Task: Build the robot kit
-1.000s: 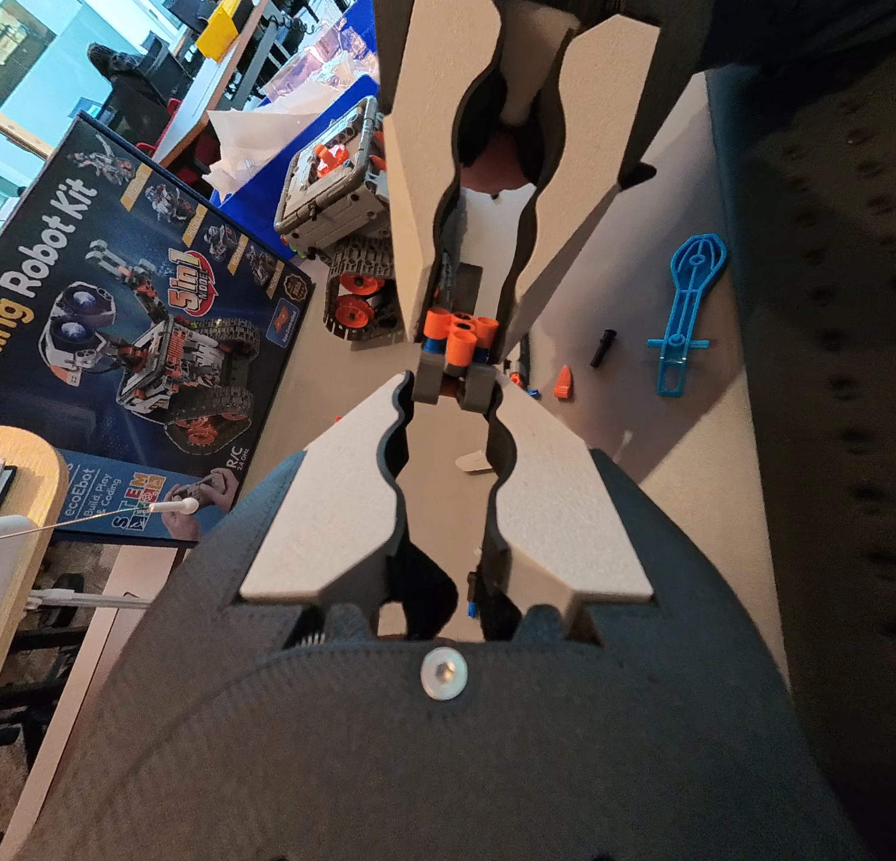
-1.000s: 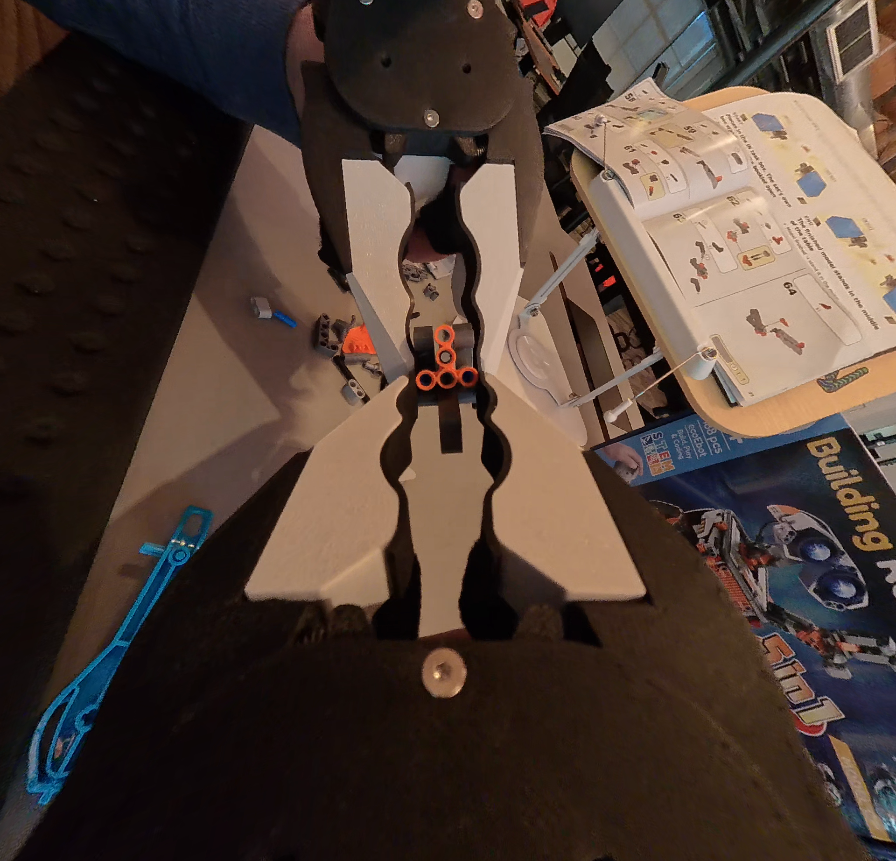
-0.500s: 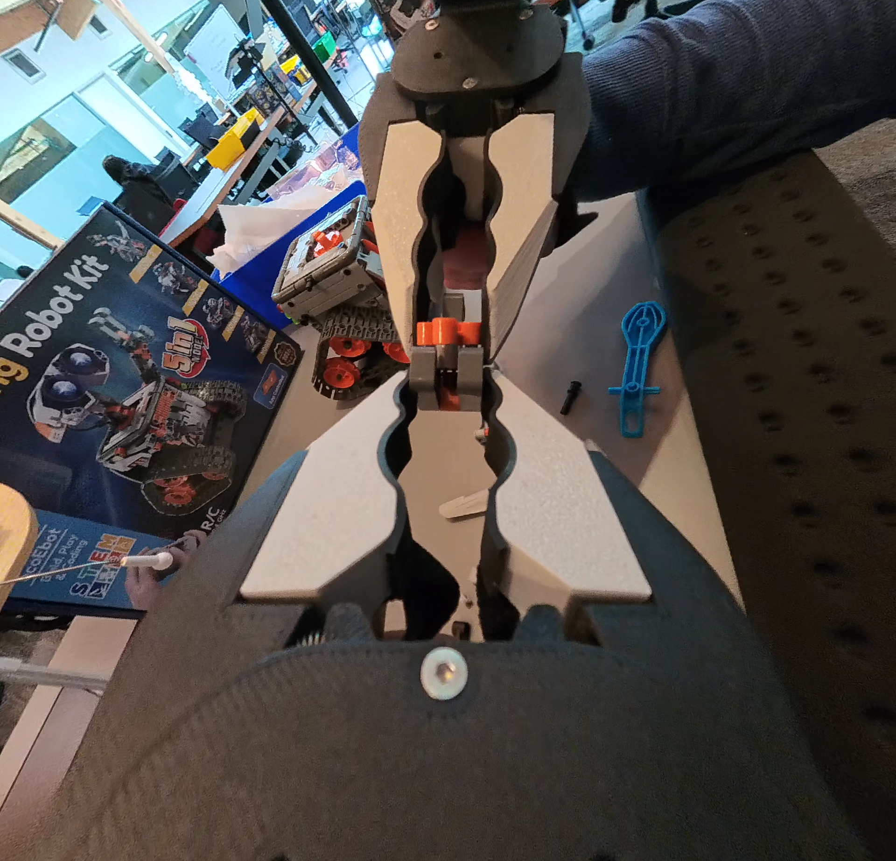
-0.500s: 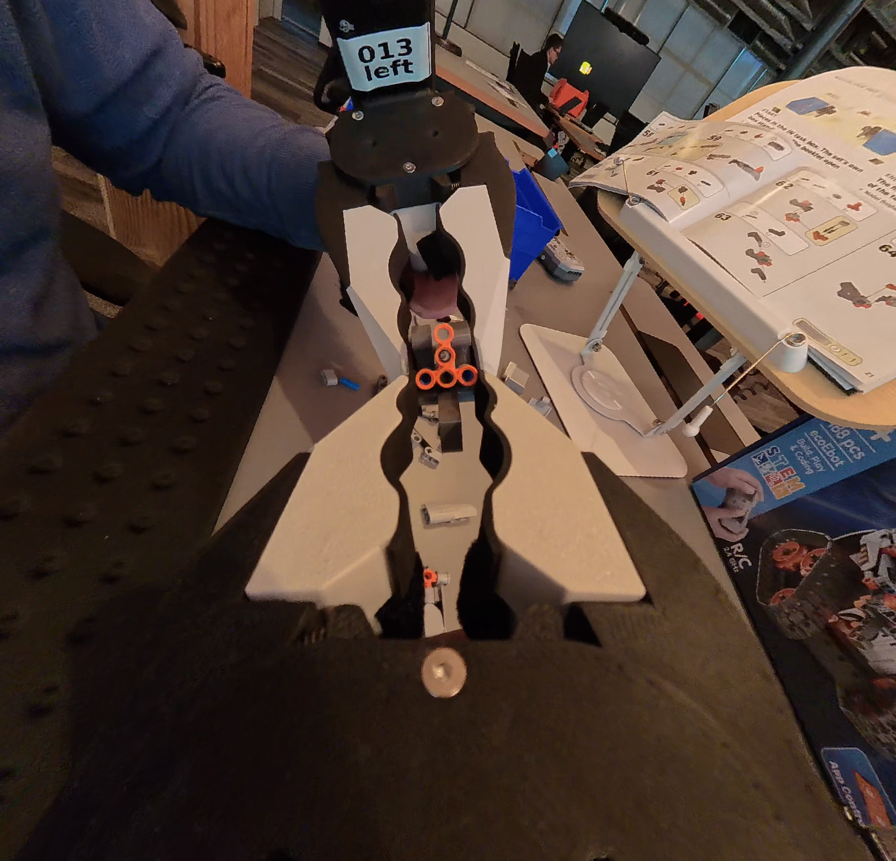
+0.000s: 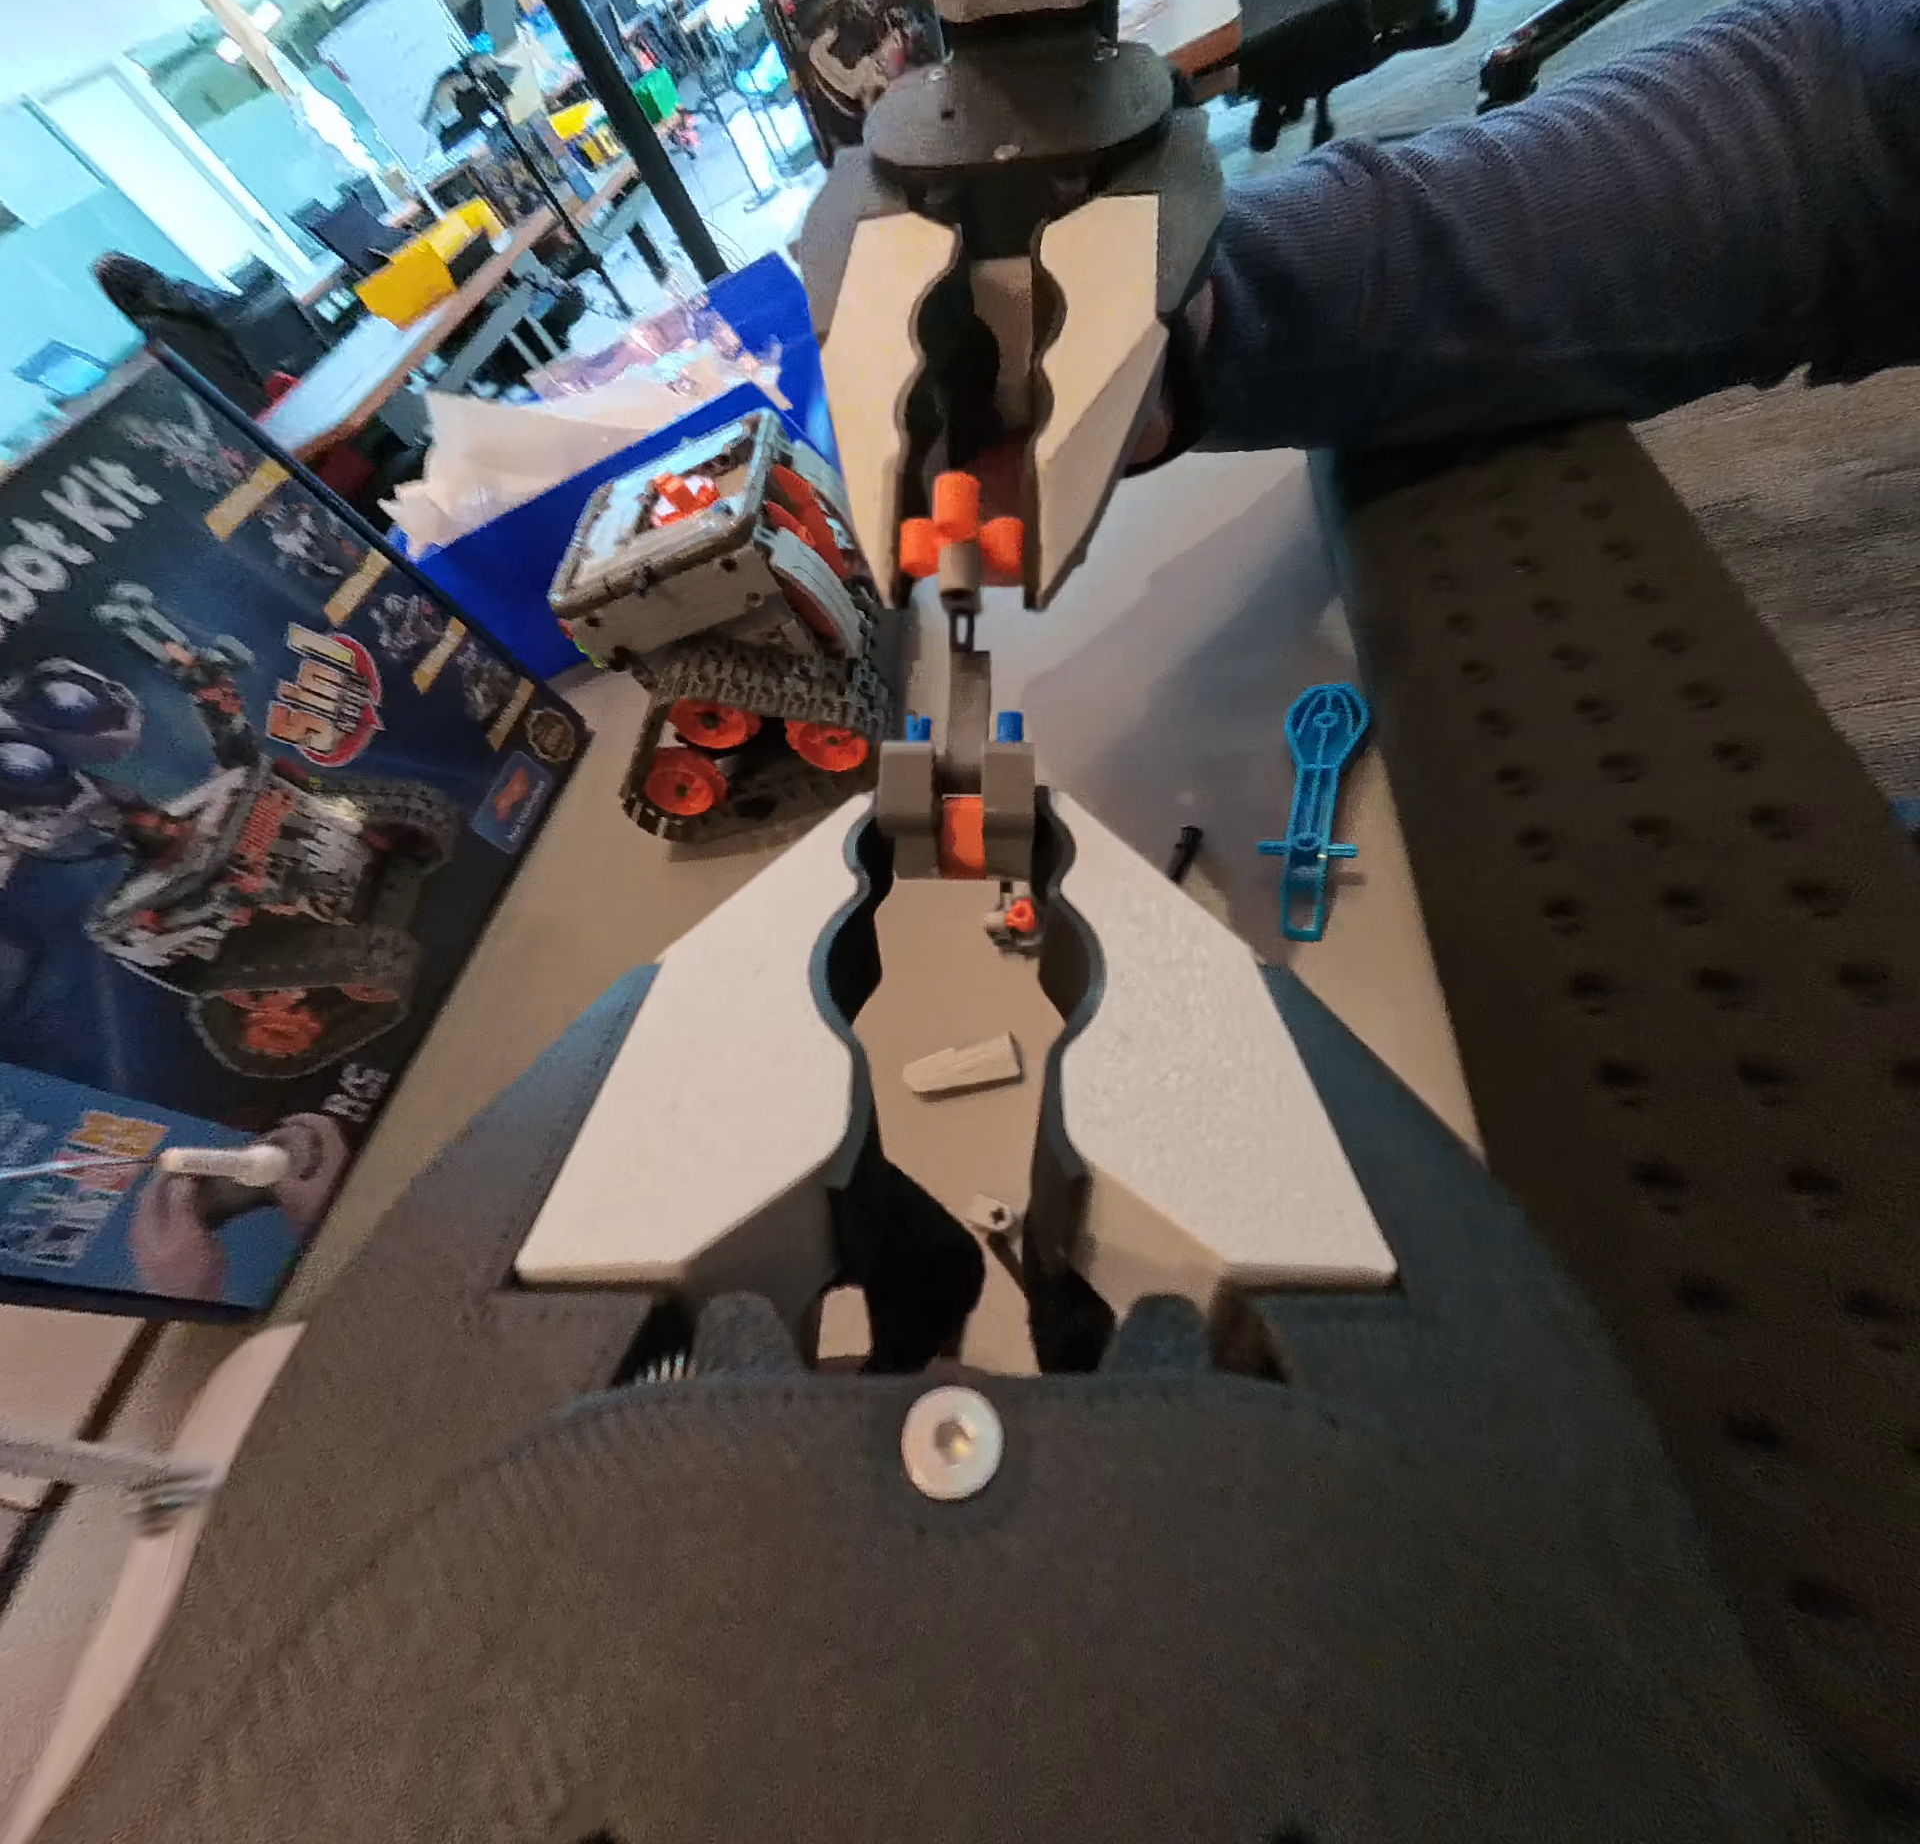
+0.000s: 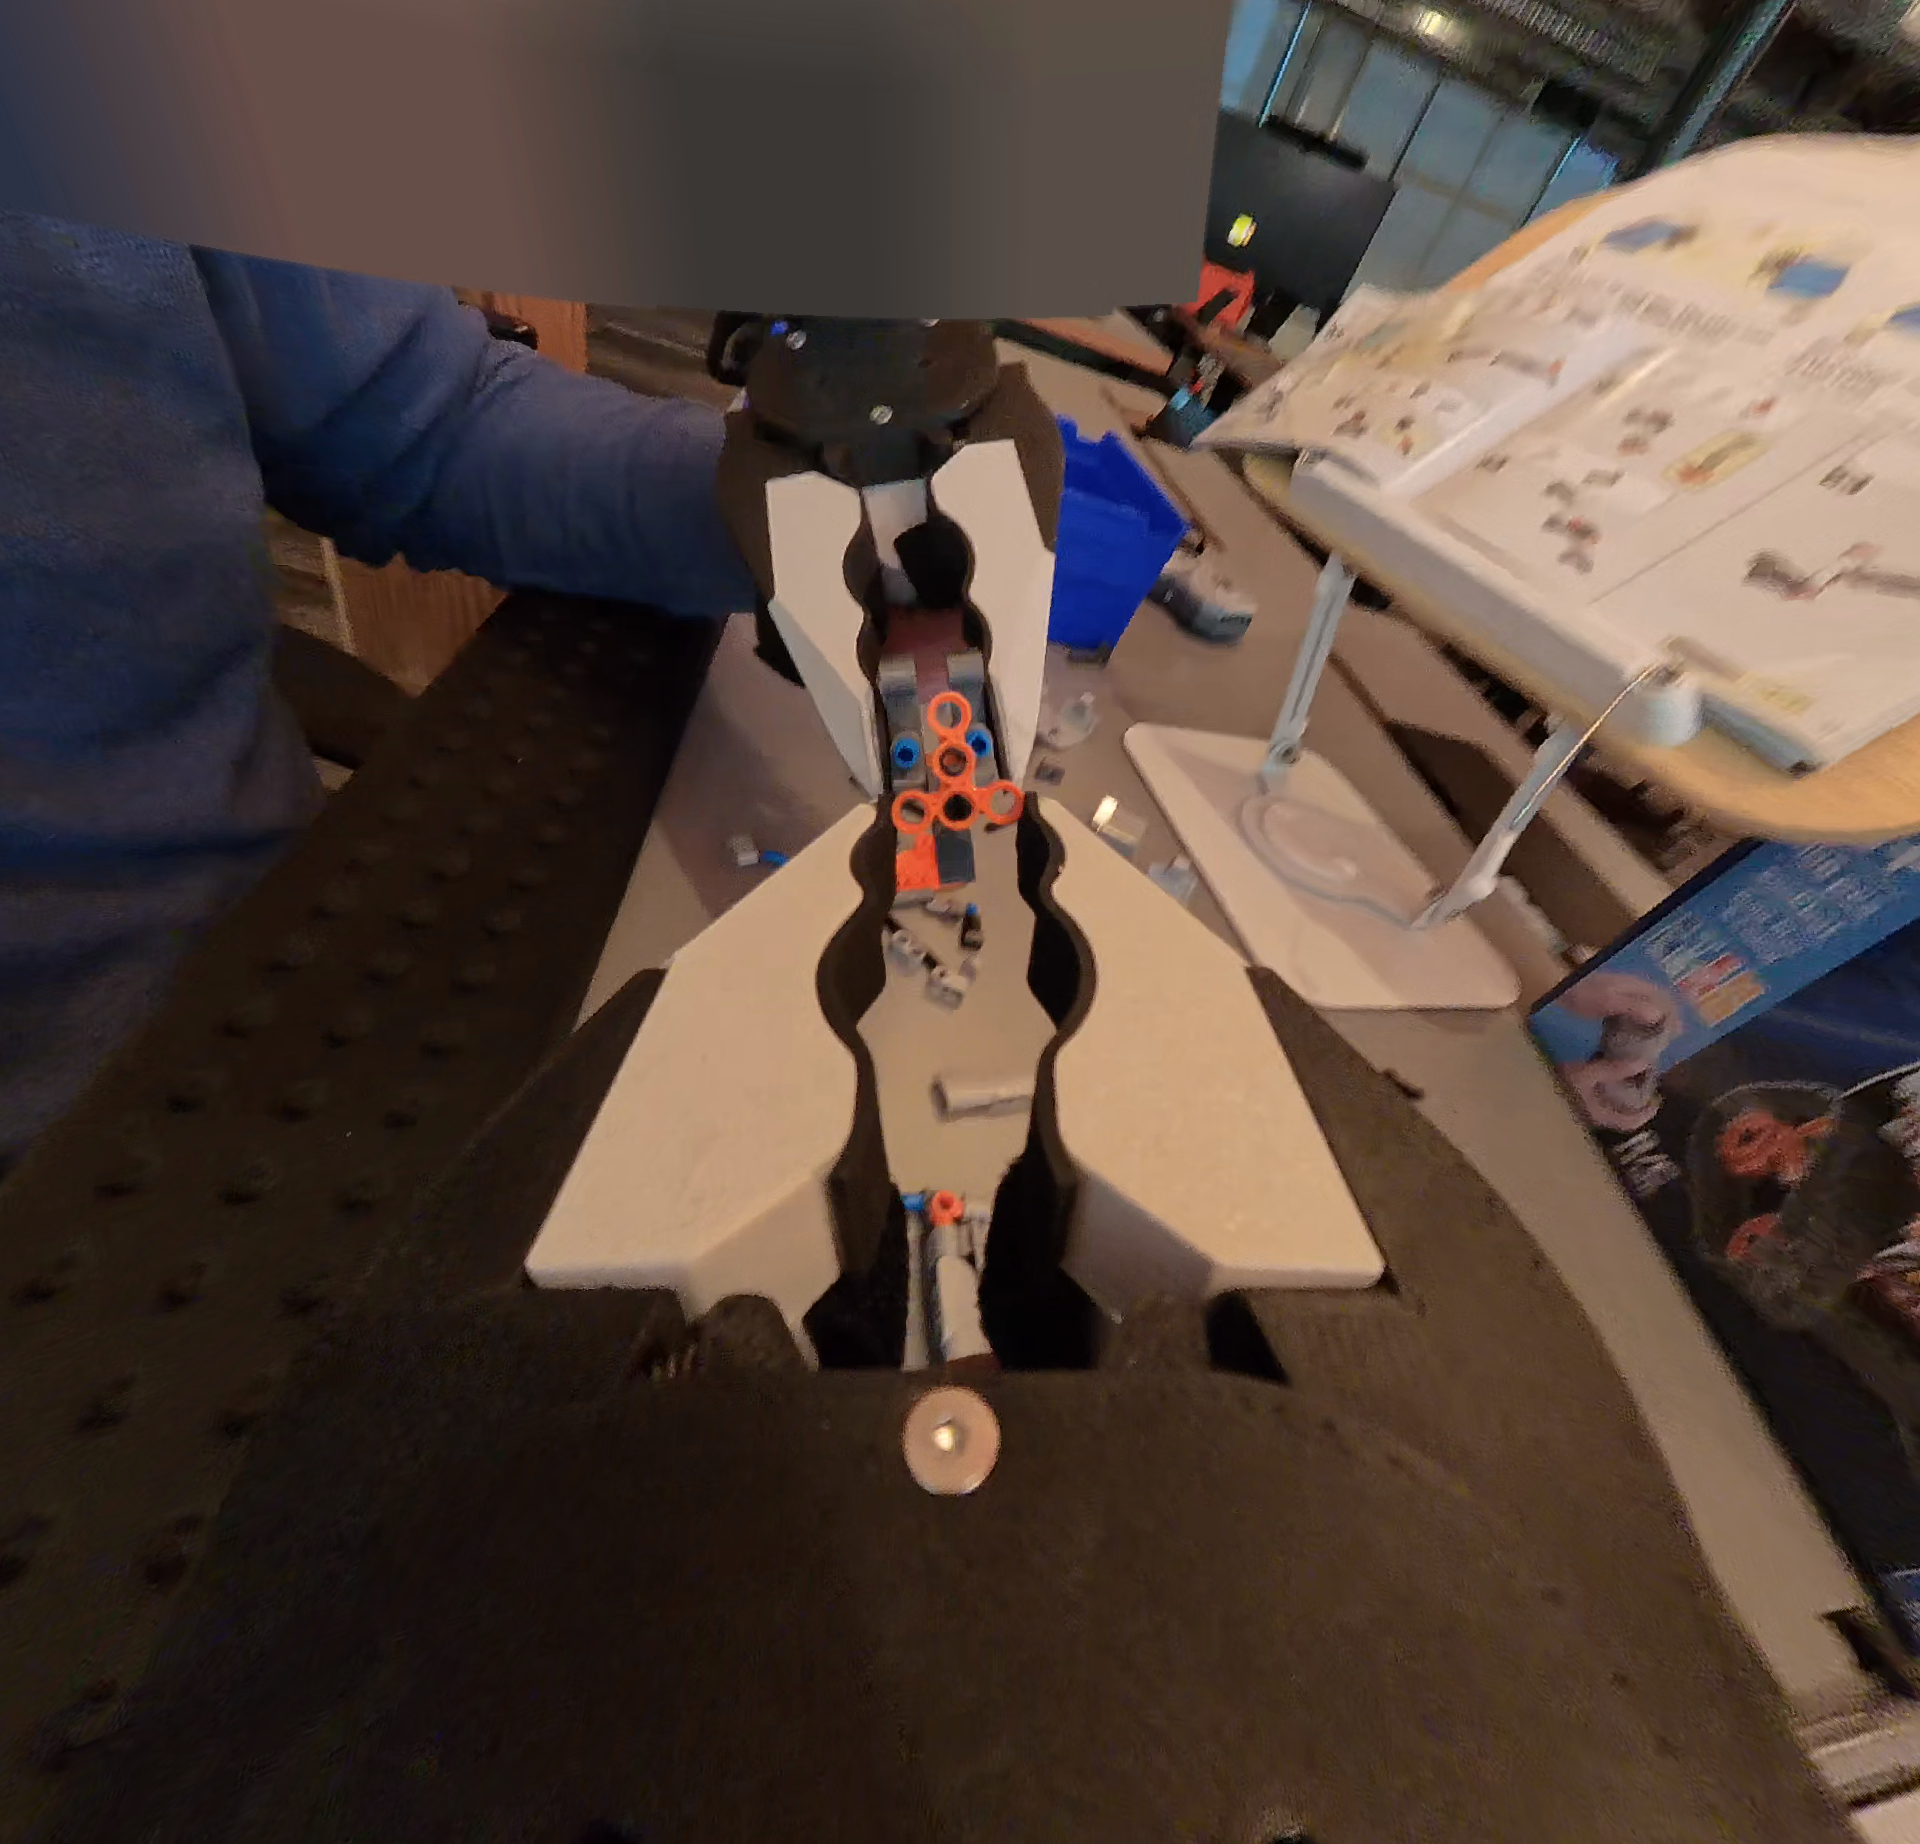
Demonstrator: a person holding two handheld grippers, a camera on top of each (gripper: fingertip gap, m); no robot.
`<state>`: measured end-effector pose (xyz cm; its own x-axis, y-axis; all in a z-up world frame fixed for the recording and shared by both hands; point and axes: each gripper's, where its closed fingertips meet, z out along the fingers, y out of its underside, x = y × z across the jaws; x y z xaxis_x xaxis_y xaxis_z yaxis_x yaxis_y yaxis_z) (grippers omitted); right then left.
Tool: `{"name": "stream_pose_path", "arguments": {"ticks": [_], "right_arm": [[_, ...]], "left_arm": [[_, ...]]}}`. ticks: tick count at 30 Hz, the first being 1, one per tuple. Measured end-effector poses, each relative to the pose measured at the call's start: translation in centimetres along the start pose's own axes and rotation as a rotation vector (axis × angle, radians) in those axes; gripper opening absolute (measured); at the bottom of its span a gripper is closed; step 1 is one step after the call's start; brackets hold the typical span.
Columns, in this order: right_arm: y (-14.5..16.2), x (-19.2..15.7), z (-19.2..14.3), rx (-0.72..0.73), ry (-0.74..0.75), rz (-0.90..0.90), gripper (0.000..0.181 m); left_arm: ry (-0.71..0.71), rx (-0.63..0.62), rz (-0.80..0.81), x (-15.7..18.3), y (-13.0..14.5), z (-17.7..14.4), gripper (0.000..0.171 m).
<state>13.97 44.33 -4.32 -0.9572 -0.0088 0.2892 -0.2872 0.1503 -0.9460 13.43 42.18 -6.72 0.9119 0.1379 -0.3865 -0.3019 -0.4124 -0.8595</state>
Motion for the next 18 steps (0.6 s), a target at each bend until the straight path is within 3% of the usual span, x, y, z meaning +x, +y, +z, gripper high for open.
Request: {"name": "stream_pose_path", "arguments": {"ticks": [6, 10, 13, 18], "right_arm": [[4.0, -1.3, 0.5, -0.183, -0.099, 0.087, 0.022], [5.6, -3.2, 1.9, -0.301, -0.150, 0.033, 0.022], [8.2, -5.0, 3.6, -0.440, -0.197, -0.030, 0.022], [10.5, -6.7, 4.8, -0.552, -0.260, -0.032, 0.025]], "left_arm": [[0.011, -0.092, -0.075, -0.9, 2.8, 0.0, 0.025], [0.005, -0.159, -0.099, -1.5, 4.4, -0.1, 0.025], [0.000, -0.180, -0.122, -1.8, 4.8, 0.0, 0.025], [0.027, -0.169, -0.202, -1.8, 5.1, 0.3, 0.025]]}}
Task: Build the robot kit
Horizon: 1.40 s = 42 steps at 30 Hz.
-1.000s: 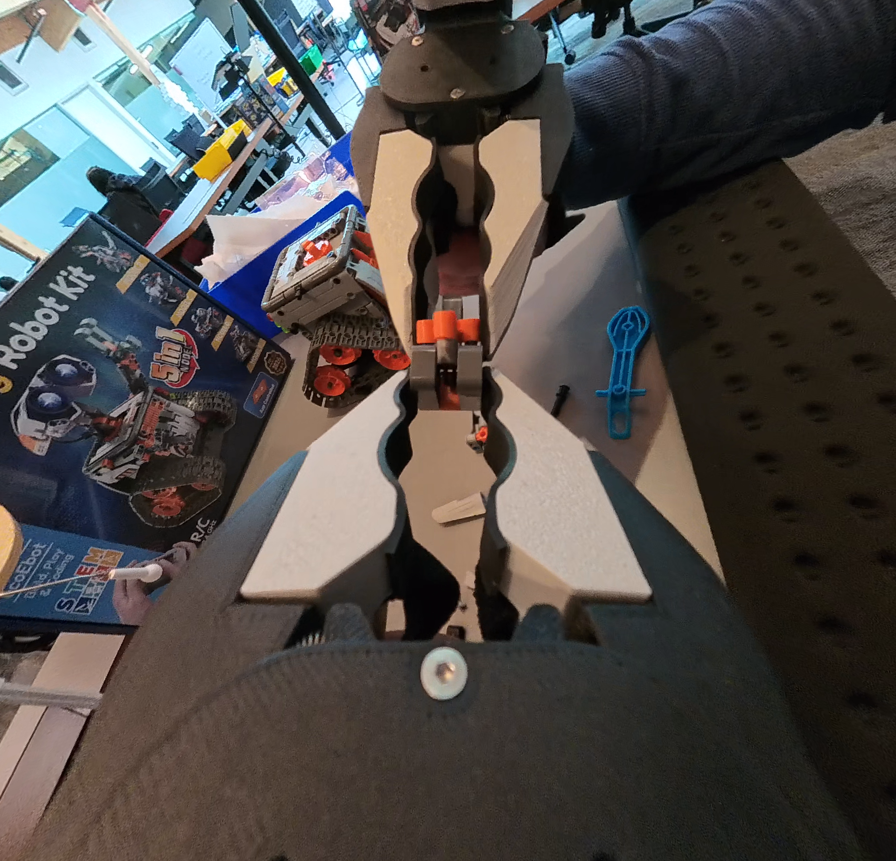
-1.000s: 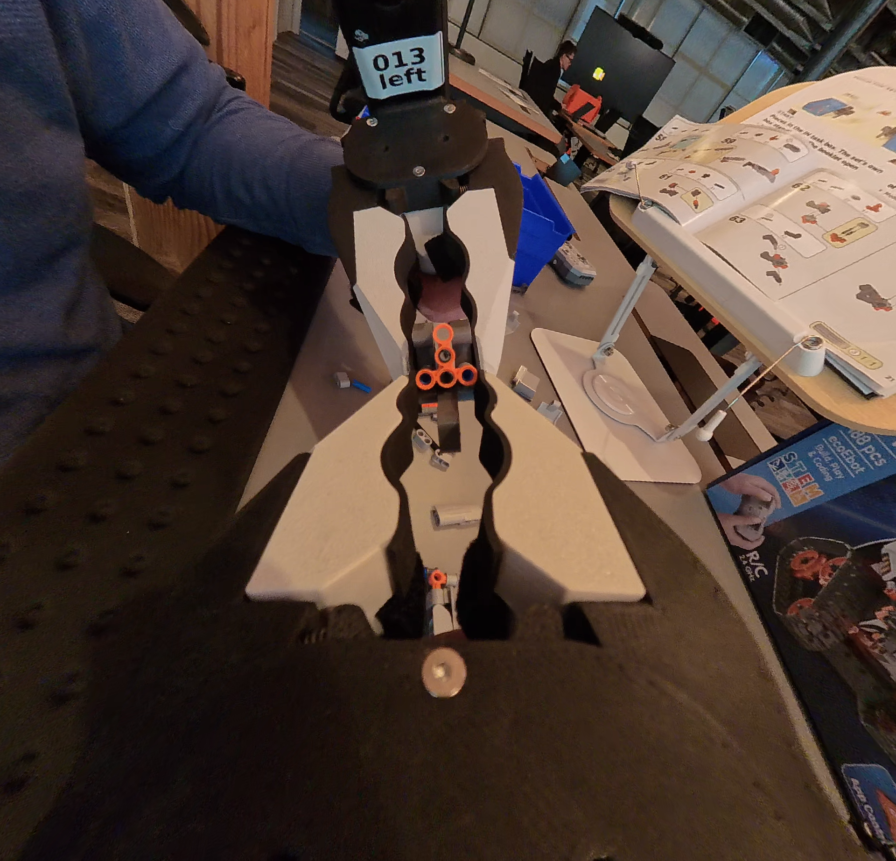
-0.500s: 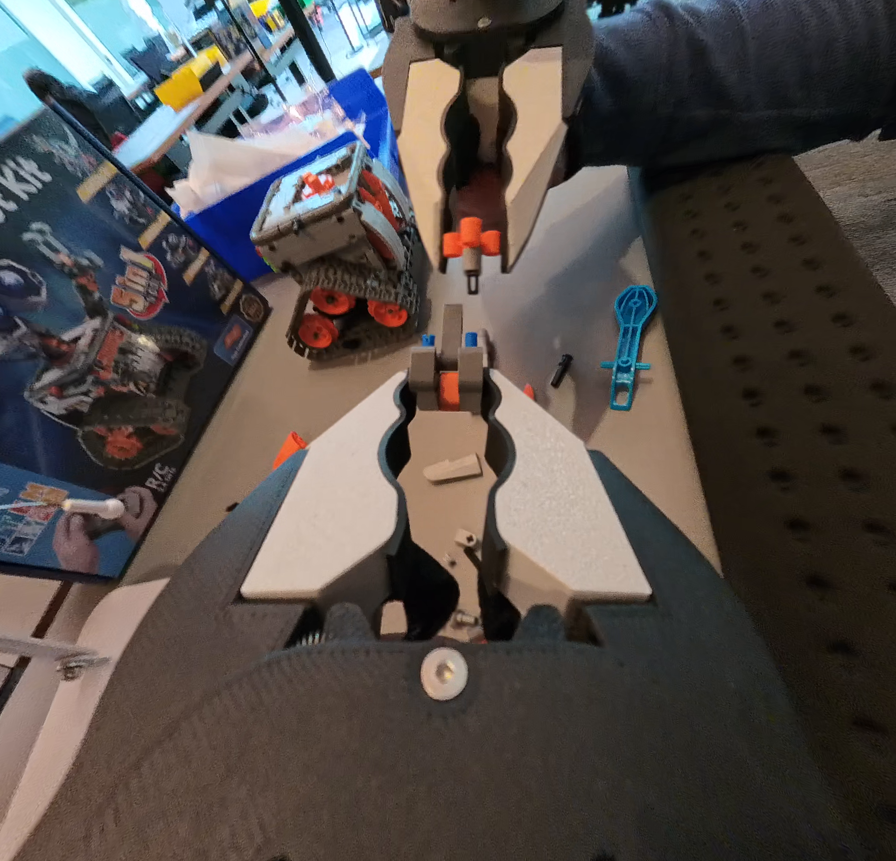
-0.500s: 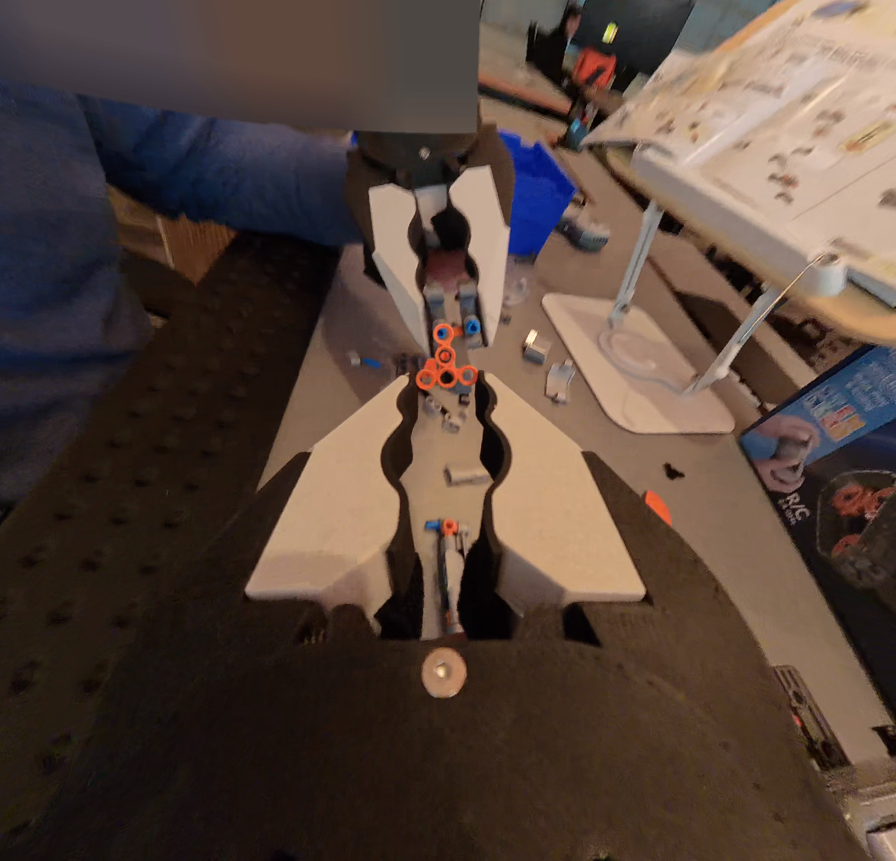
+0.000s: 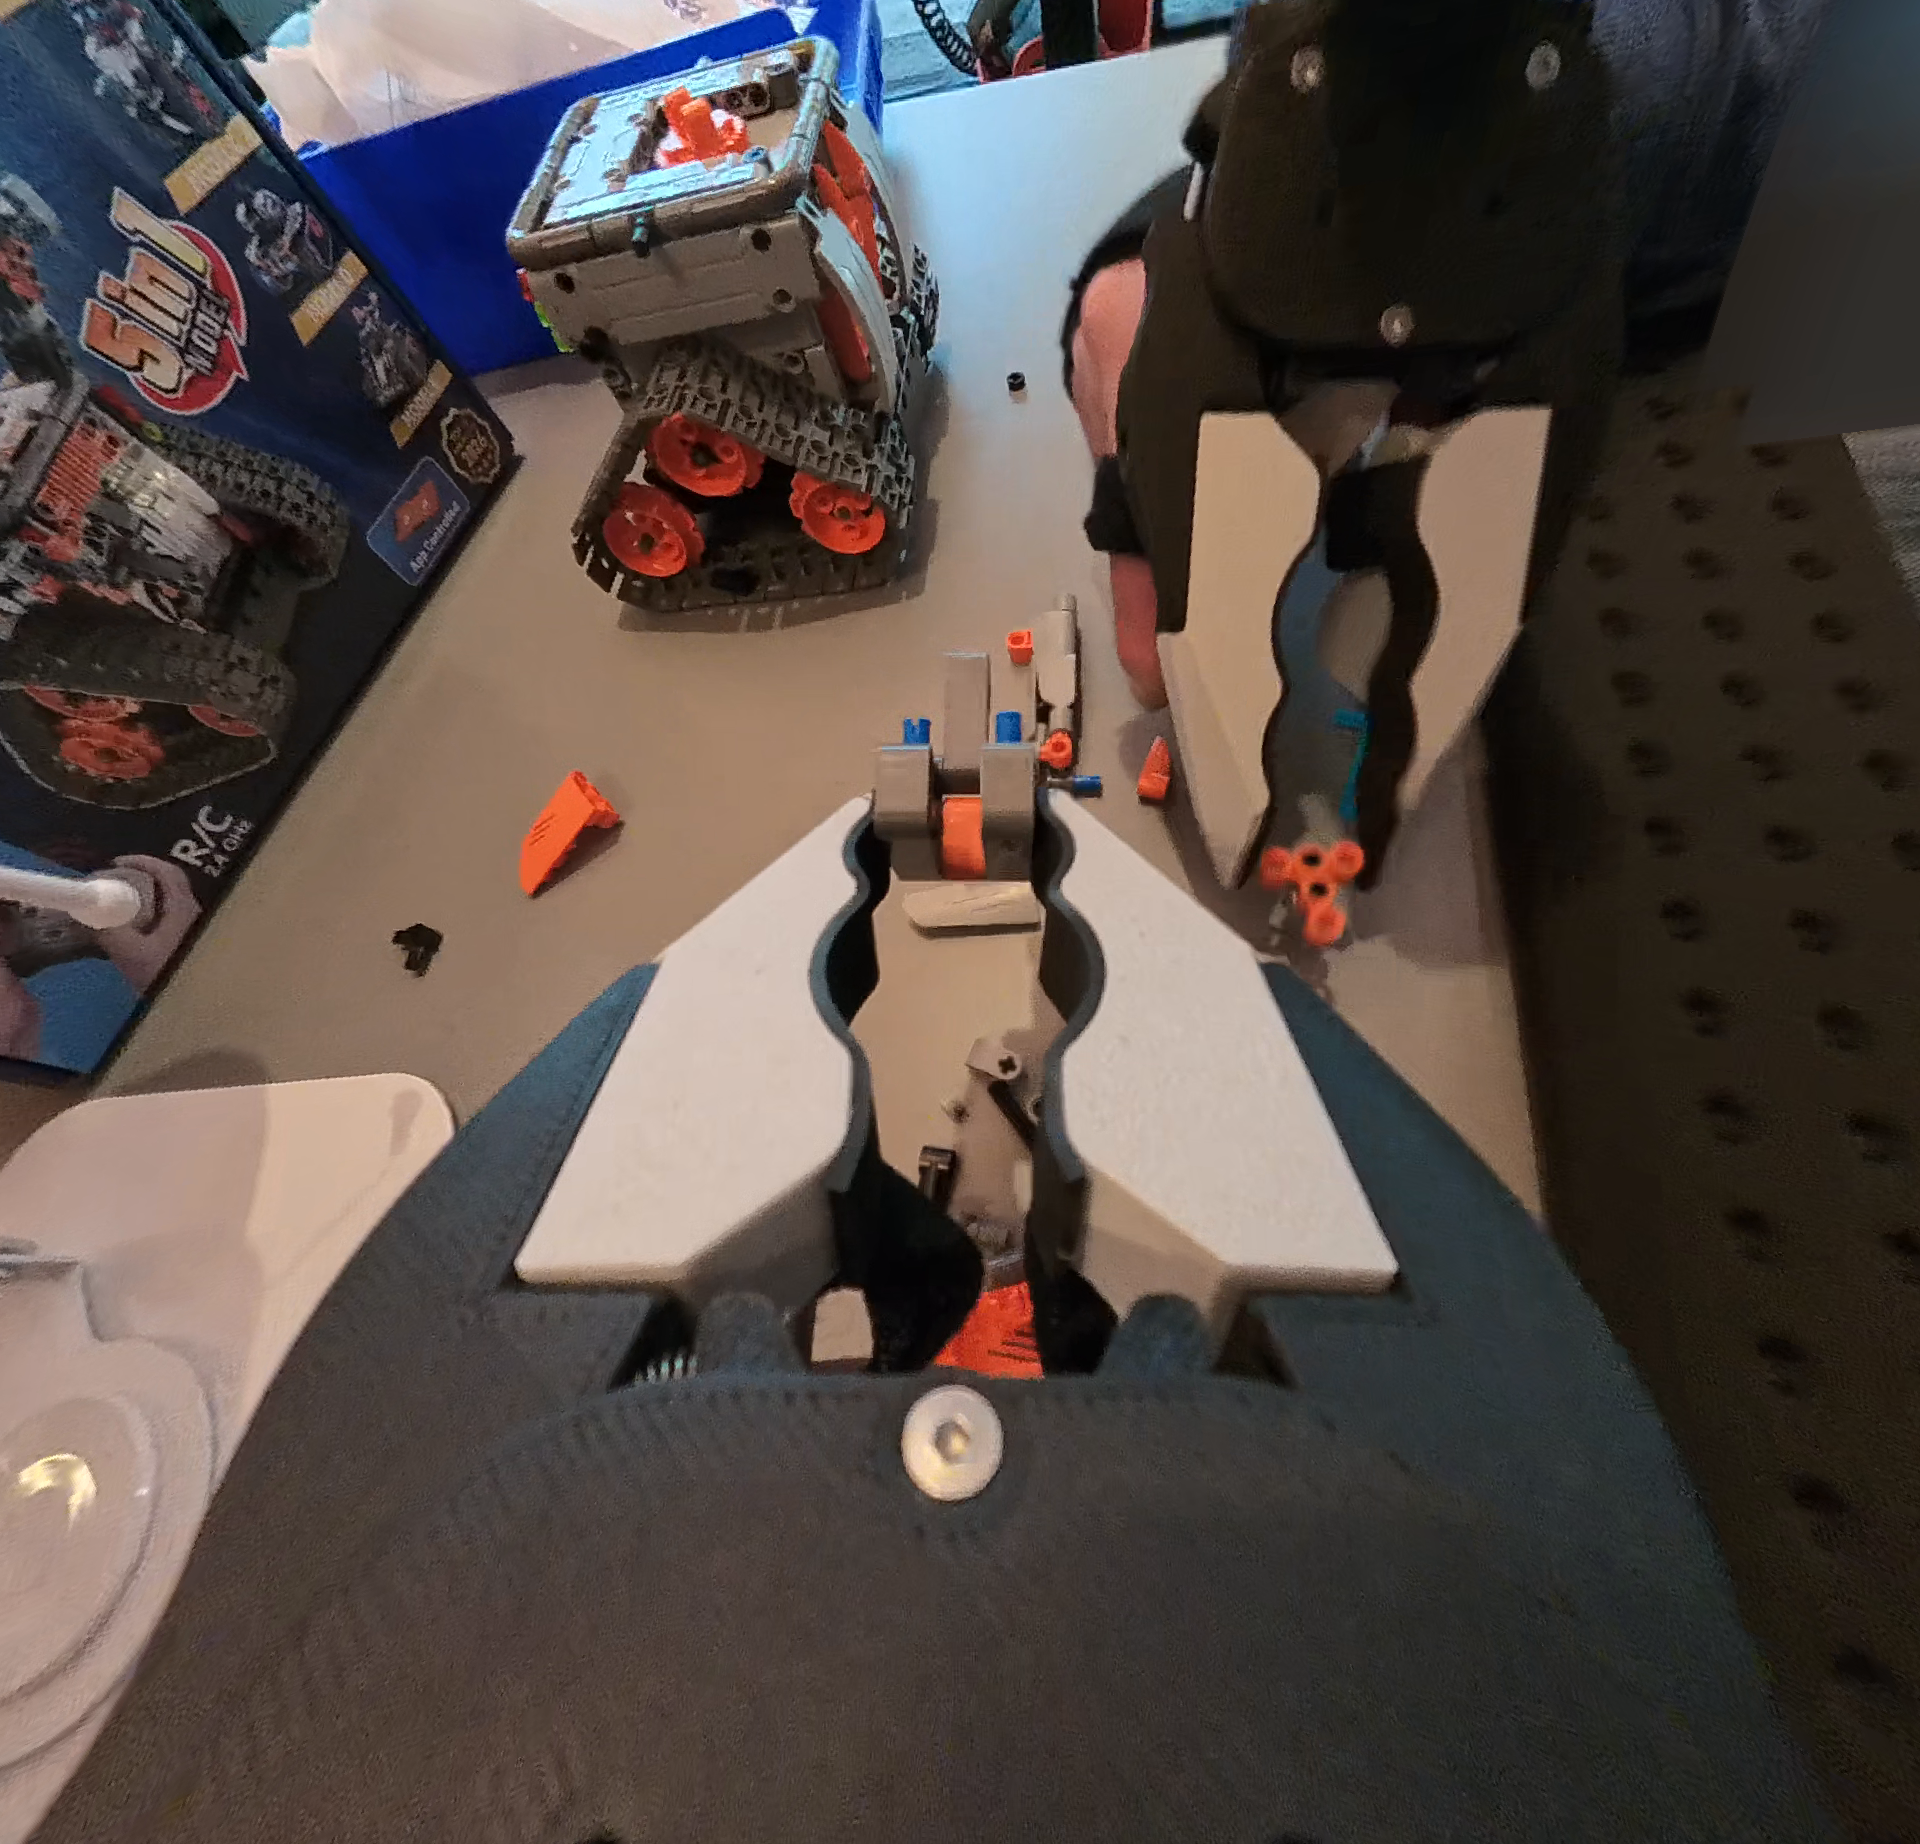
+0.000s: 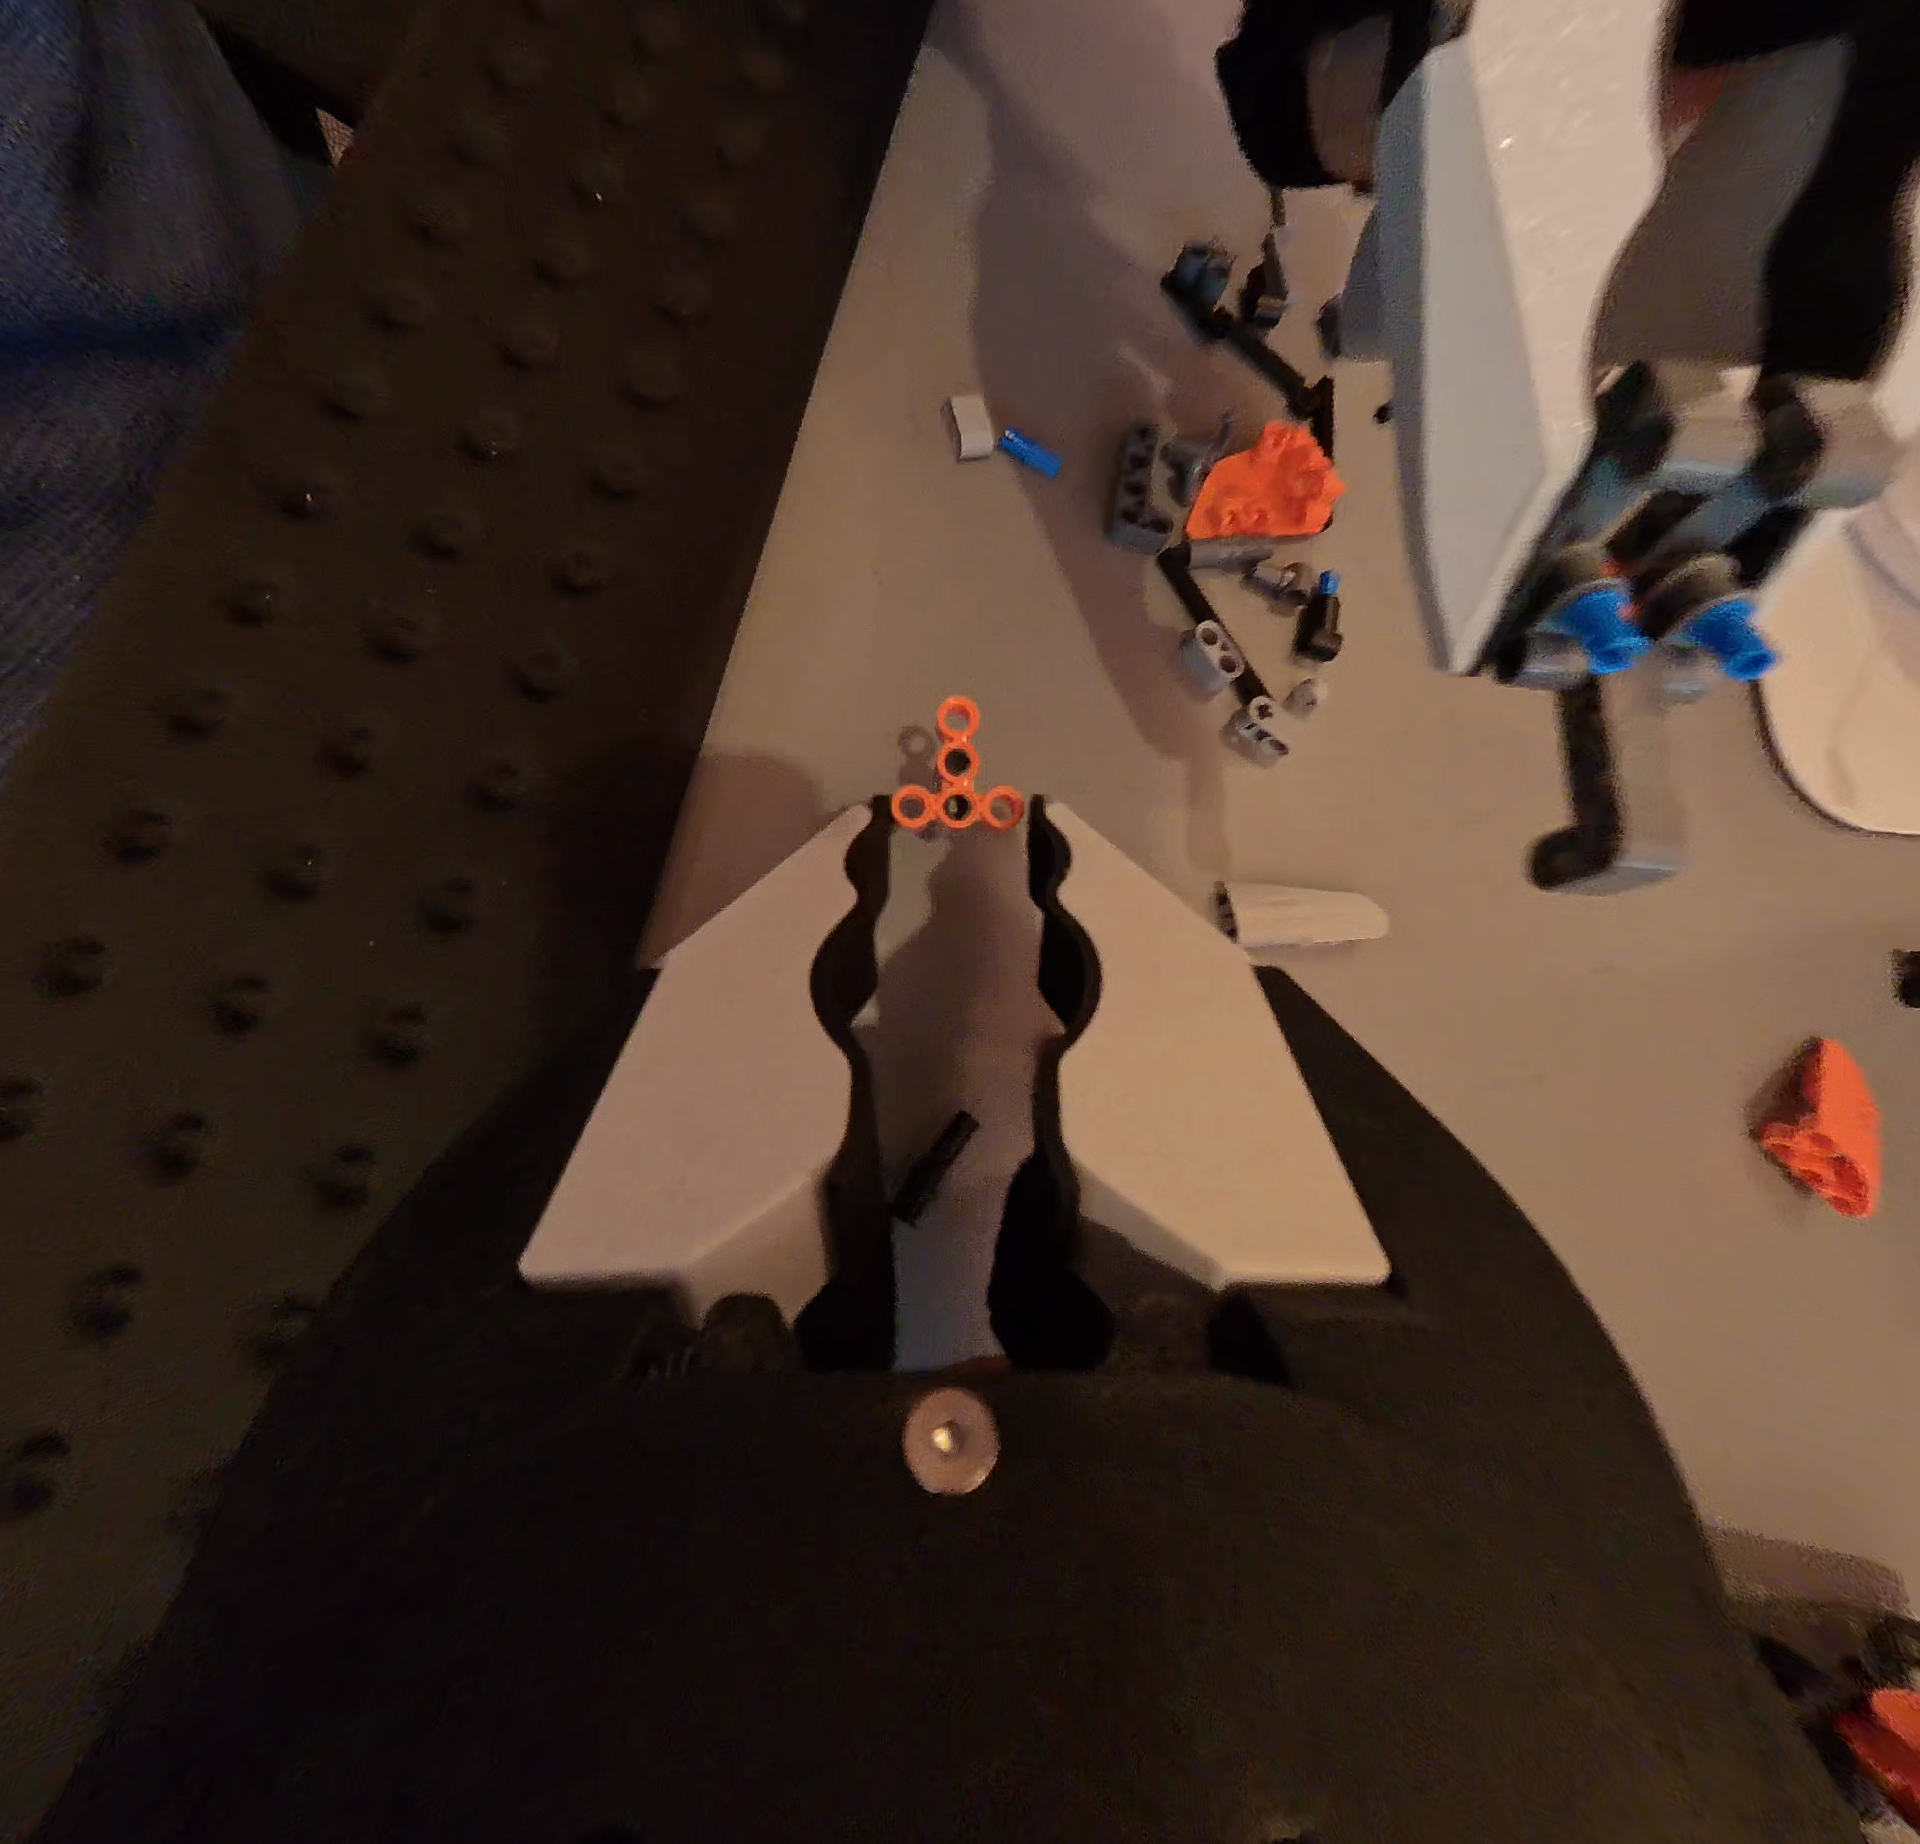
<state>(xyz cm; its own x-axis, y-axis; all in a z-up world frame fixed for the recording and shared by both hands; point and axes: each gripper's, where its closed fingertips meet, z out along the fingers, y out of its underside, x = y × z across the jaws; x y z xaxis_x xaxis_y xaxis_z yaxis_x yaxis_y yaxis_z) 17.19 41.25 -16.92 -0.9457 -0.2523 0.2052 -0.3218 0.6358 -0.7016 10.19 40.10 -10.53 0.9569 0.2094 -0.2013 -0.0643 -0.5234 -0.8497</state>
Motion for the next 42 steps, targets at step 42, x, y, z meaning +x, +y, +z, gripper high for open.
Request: {"name": "stream_pose_path", "arguments": {"ticks": [42], "right_arm": [[-8.9, 14.0, -8.3, 0.155, 0.612, -0.231, 0.007]], "left_arm": [[-0.158, 0.545, -0.286, -5.9, -6.8, -6.3, 0.041]]}}
